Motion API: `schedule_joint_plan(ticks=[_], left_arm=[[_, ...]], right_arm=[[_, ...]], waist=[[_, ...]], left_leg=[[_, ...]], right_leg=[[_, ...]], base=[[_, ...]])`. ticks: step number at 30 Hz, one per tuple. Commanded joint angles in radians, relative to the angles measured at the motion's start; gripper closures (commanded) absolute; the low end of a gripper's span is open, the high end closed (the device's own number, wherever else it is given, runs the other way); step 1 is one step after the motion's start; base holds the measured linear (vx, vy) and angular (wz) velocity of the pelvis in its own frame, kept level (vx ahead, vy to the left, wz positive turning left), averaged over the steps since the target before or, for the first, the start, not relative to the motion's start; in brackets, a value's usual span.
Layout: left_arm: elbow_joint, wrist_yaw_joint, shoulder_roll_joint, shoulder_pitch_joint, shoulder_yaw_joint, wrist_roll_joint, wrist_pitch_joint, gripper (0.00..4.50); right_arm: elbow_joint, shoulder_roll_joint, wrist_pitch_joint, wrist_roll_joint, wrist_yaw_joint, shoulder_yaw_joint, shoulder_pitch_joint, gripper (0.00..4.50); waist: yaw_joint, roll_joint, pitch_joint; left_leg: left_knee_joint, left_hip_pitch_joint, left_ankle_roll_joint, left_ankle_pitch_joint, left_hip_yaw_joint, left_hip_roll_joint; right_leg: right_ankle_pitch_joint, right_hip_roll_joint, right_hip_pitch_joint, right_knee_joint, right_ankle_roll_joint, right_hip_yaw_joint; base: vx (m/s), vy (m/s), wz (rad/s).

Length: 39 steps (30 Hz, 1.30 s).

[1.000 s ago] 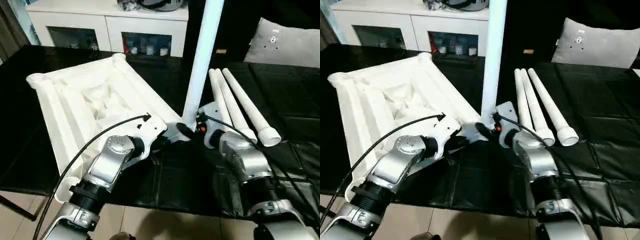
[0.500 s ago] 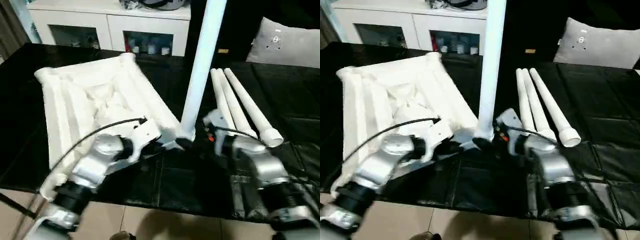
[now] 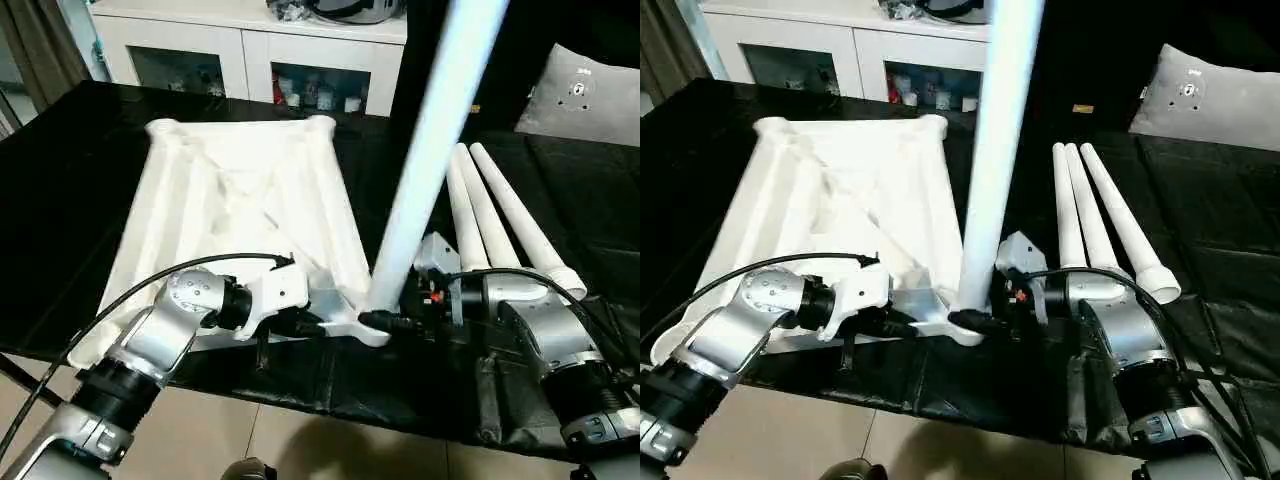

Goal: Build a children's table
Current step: Rotate leg to tighten, then rotate table base

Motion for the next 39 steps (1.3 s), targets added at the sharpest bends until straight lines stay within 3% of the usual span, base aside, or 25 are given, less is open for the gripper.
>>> schedule_joint_plan(ticks=[1,6,12,17,22,24,25,26,28,29,31,35,37,39], left_arm=[[-0.009,-0.028,0.007,-0.020,-0.022,0.012,-0.025,4.50],[-0.008,-0.033,0.014,-0.018,-0.020,0.007,-0.033,4.50],[0.005,-0.028,0.014,-0.018,-0.016,0.007,-0.045,4.50],[-0.002,-0.022,0.009,-0.012,-0.007,-0.004,-0.032,4.50],[-0.019,0.067,-0.034,-0.011,0.037,-0.021,0.067,4.50],[-0.025,0.191,-0.095,-0.020,0.080,-0.018,0.172,4.50],[-0.025,0.191,-0.095,-0.020,0.080,-0.018,0.172,4.50],[-0.024,0.289,-0.154,-0.035,0.116,-0.022,0.249,4.50],[-0.023,0.352,-0.205,-0.052,0.139,-0.031,0.300,4.50],[-0.016,0.399,-0.242,-0.066,0.150,-0.032,0.324,4.50],[-0.003,0.440,-0.274,-0.080,0.155,-0.027,0.333,4.50],[0.078,0.588,-0.375,-0.136,0.166,0.020,0.327,4.50],[0.097,0.615,-0.385,-0.150,0.165,0.038,0.313,4.50],[0.100,0.618,-0.373,-0.153,0.164,0.045,0.304,4.50]], right_arm=[[-0.001,-0.011,-0.004,0.007,0.017,0.006,-0.017,0.61],[0.013,-0.008,-0.009,-0.002,0.040,0.019,-0.018,1.07],[0.034,-0.013,-0.012,-0.009,0.039,0.026,-0.022,1.73],[0.019,0.004,0.015,0.020,0.043,0.019,-0.008,1.87],[-0.022,0.072,0.110,0.055,-0.048,0.000,0.017,1.89],[-0.002,0.140,0.143,0.019,-0.198,-0.009,0.011,1.89],[-0.002,0.140,0.143,0.019,-0.198,-0.009,0.011,1.89],[0.027,0.201,0.163,0.009,-0.310,-0.030,-0.007,1.89],[0.051,0.250,0.186,0.015,-0.395,-0.055,-0.027,1.89],[0.065,0.283,0.196,0.012,-0.451,-0.068,-0.040,1.89],[0.078,0.310,0.206,0.004,-0.502,-0.076,-0.053,1.89],[0.145,0.381,0.188,-0.059,-0.680,-0.089,-0.089,1.89],[0.158,0.394,0.163,-0.061,-0.699,-0.098,-0.091,1.33],[0.152,0.389,0.147,-0.070,-0.706,-0.102,-0.083,1.19]], waist=[[-0.003,-0.007,-0.063],[-0.002,-0.007,-0.065],[-0.001,-0.007,-0.064],[-0.001,-0.008,-0.065],[-0.002,-0.007,-0.063],[-0.010,-0.004,-0.058],[-0.012,-0.005,-0.056],[-0.014,-0.006,-0.057],[-0.025,-0.007,-0.056],[-0.033,-0.006,-0.058],[-0.034,-0.007,-0.059],[-0.030,-0.004,-0.067],[-0.028,0.000,-0.068],[-0.023,-0.001,-0.068]], left_leg=[[-0.069,0.028,0.030,-0.221,-0.021,0.062],[-0.064,0.025,0.048,-0.181,-0.020,0.062],[-0.065,0.027,0.044,-0.192,-0.019,0.063],[-0.064,0.027,0.047,-0.186,-0.019,0.062],[-0.066,0.027,0.043,-0.190,-0.020,0.061],[-0.071,0.029,0.015,-0.222,-0.021,0.061],[-0.073,0.030,0.007,-0.235,-0.022,0.060],[-0.073,0.031,-0.005,-0.248,-0.024,0.059],[-0.075,0.029,-0.017,-0.255,-0.026,0.057],[-0.074,0.027,-0.018,-0.243,-0.026,0.056],[-0.072,0.027,-0.013,-0.240,-0.025,0.055],[-0.063,0.023,0.021,-0.147,-0.023,0.051],[-0.062,0.024,0.026,-0.140,-0.021,0.052],[-0.063,0.023,0.033,-0.137,-0.022,0.053]], right_leg=[[-0.119,-0.087,0.036,-0.076,-0.231,0.045],[-0.082,-0.087,0.035,-0.071,-0.239,0.043],[-0.109,-0.087,0.034,-0.073,-0.235,0.043],[-0.100,-0.087,0.034,-0.072,-0.235,0.043],[-0.113,-0.086,0.033,-0.072,-0.237,0.042],[-0.167,-0.086,0.027,-0.076,-0.236,0.045],[-0.193,-0.087,0.027,-0.079,-0.232,0.045],[-0.233,-0.092,0.030,-0.082,-0.220,0.045],[-0.245,-0.090,0.031,-0.084,-0.215,0.045],[-0.222,-0.088,0.031,-0.084,-0.214,0.046],[-0.212,-0.088,0.031,-0.085,-0.214,0.046],[-0.057,-0.085,0.039,-0.076,-0.223,0.045],[-0.037,-0.085,0.037,-0.076,-0.223,0.046],[-0.011,-0.085,0.040,-0.074,-0.226,0.045]], base=[[0.000,0.000,0.00],[0.000,0.000,0.00],[0.000,0.000,0.00],[0.000,0.000,0.00],[0.000,0.000,0.00],[0.000,0.000,0.00],[0.000,0.000,0.00],[0.000,0.000,0.00],[0.000,0.000,0.00],[0.000,0.000,0.00],[0.000,0.000,0.00],[0.000,0.000,0.00],[0.000,0.000,0.00],[0.000,0.000,0.00]])
